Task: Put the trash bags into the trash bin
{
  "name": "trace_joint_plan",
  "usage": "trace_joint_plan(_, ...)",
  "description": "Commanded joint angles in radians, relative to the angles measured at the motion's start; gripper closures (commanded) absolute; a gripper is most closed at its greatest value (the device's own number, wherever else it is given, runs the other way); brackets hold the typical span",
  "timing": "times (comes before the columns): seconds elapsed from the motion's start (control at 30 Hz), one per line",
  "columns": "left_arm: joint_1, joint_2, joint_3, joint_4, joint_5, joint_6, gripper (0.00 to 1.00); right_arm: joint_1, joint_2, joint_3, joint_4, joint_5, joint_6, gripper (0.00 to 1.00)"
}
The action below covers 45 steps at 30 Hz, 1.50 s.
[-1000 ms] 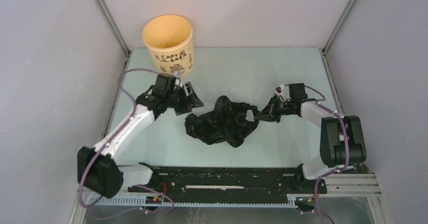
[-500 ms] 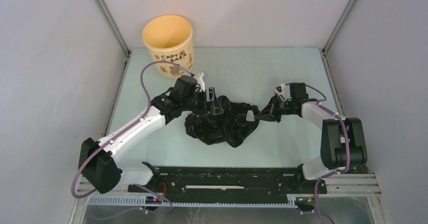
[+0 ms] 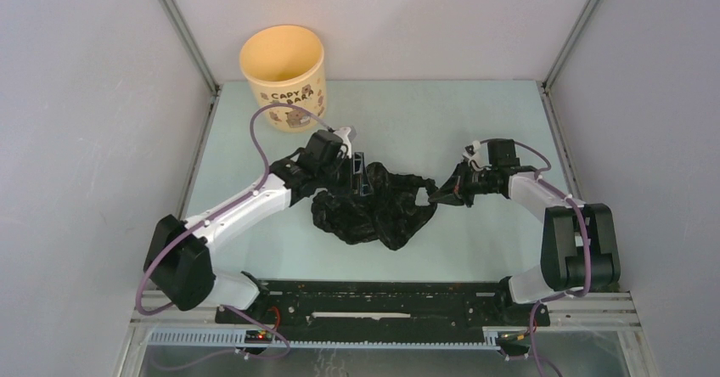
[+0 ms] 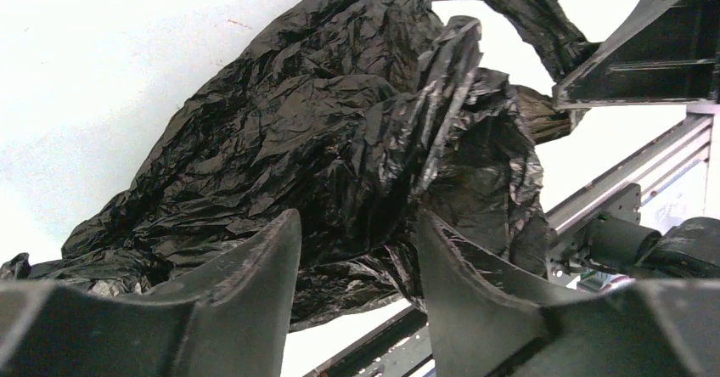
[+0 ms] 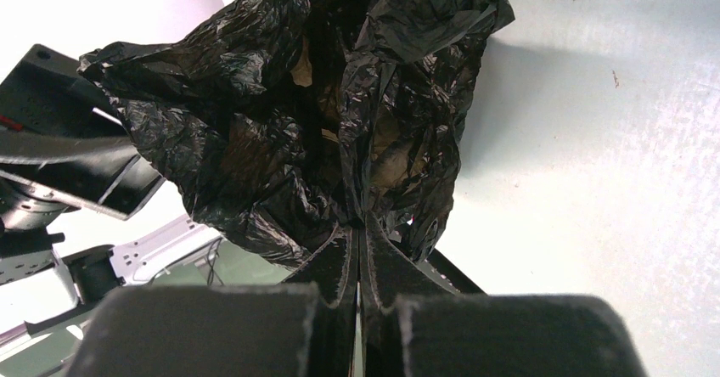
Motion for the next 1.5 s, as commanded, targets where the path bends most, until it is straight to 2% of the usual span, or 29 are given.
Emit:
trace_joint_plan(0.0, -0.005, 0.01, -0.022, 0.062, 0.004, -0.001, 0.49, 0.03, -0.053, 0.011, -0.02, 0.026, -0.018, 1.0)
trace_joint_plan(0.1, -0.006, 0.055, 0.02, 0.038, 0.009, 0.011, 0.61, 0.053, -0.062, 0.01, -0.022, 0.057, -0.02, 1.0)
trace_joint_plan(0.17, -0.003, 0.098, 0.077, -0.023, -0.041, 0.011, 0.72, 0.056, -0.056, 0.011, -0.019, 0.071, -0.02, 1.0)
trace_joint_plan(0.27, 0.041, 0.19, 0.208, -0.161, -0.125, -0.056, 0.98, 0.035, -0.024, 0.015, 0.029, 0.091, 0.042, 1.0)
trace_joint_plan(0.33, 0.112, 0.291, 0.397, -0.274, -0.097, -0.118, 1.0, 0.018, -0.001, 0.11, 0.009, 0.132, 0.091, 1.0)
trace_joint_plan(0.43, 0.187, 0.437, 0.793, -0.441, -0.008, -0.18, 1.0, -0.004, 0.002, 0.414, -0.143, 0.161, 0.118, 1.0)
trace_joint_plan(0.53, 0.143, 0.469, 1.376, -0.587, -0.12, -0.15, 1.0, 0.009, -0.045, 0.925, -0.365, 0.202, 0.083, 1.0)
trace_joint_plan(0.57, 0.111, 0.461, 1.552, -0.593, -0.152, -0.119, 1.0, 0.027, -0.052, 1.132, -0.444, 0.236, 0.046, 1.0)
trace_joint_plan(0.6, 0.064, 0.431, 1.654, -0.552, -0.232, -0.071, 1.0, 0.056, -0.055, 1.307, -0.508, 0.28, -0.002, 1.0)
trace_joint_plan(0.63, 0.002, 0.365, 1.662, -0.503, -0.269, 0.006, 1.0, 0.094, -0.064, 1.453, -0.545, 0.322, -0.049, 1.0)
trace_joint_plan(0.67, -0.068, 0.279, 1.564, -0.376, -0.351, 0.112, 1.0, 0.143, -0.089, 1.516, -0.548, 0.36, -0.099, 1.0)
trace_joint_plan(0.7, -0.141, 0.165, 1.396, -0.252, -0.426, 0.199, 1.0, 0.191, -0.137, 1.496, -0.515, 0.384, -0.14, 1.0)
trace_joint_plan(0.73, -0.189, 0.057, 1.189, -0.145, -0.504, 0.247, 1.0, 0.225, -0.2, 1.396, -0.455, 0.391, -0.17, 1.0)
trace_joint_plan(0.77, -0.201, -0.029, 1.011, -0.074, -0.552, 0.219, 1.0, 0.243, -0.309, 1.258, -0.344, 0.397, -0.186, 1.0)
trace_joint_plan(0.83, -0.159, -0.134, 0.674, -0.064, -0.603, 0.12, 1.0, 0.24, -0.455, 0.84, -0.19, 0.453, -0.207, 1.0)
trace_joint_plan(0.87, -0.127, -0.143, 0.558, -0.086, -0.599, 0.079, 1.0, 0.237, -0.506, 0.686, -0.137, 0.49, -0.222, 1.0)
trace_joint_plan(0.9, -0.085, -0.129, 0.439, -0.122, -0.563, 0.024, 1.0, 0.23, -0.532, 0.538, -0.114, 0.519, -0.242, 1.0)
trace_joint_plan(0.97, 0.017, -0.049, 0.226, -0.175, -0.361, -0.053, 1.0, 0.216, -0.506, 0.315, -0.134, 0.502, -0.306, 1.0)
trace_joint_plan(1.03, 0.071, 0.038, 0.016, -0.105, -0.143, -0.051, 1.0, 0.229, -0.425, 0.141, -0.159, 0.46, -0.366, 1.0)
trace_joint_plan(1.1, 0.058, 0.024, -0.107, -0.046, -0.09, -0.061, 1.0, 0.302, -0.4, 0.026, -0.179, 0.491, -0.352, 1.0)
trace_joint_plan(1.2, 0.009, -0.14, -0.175, 0.011, -0.102, -0.102, 1.0, 0.407, -0.545, -0.056, -0.082, 0.508, -0.296, 1.0)
trace_joint_plan(1.3, 0.021, -0.216, -0.075, -0.032, -0.153, -0.125, 1.0, 0.374, -0.555, 0.05, -0.058, 0.497, -0.268, 1.0)
trace_joint_plan(1.37, 0.035, -0.191, 0.102, -0.089, -0.154, -0.089, 1.0, 0.3, -0.462, 0.231, -0.123, 0.438, -0.266, 1.0)
trace_joint_plan(1.47, 0.054, -0.068, 0.563, -0.254, -0.159, 0.007, 1.0, 0.214, -0.297, 0.689, -0.288, 0.374, -0.268, 1.0)
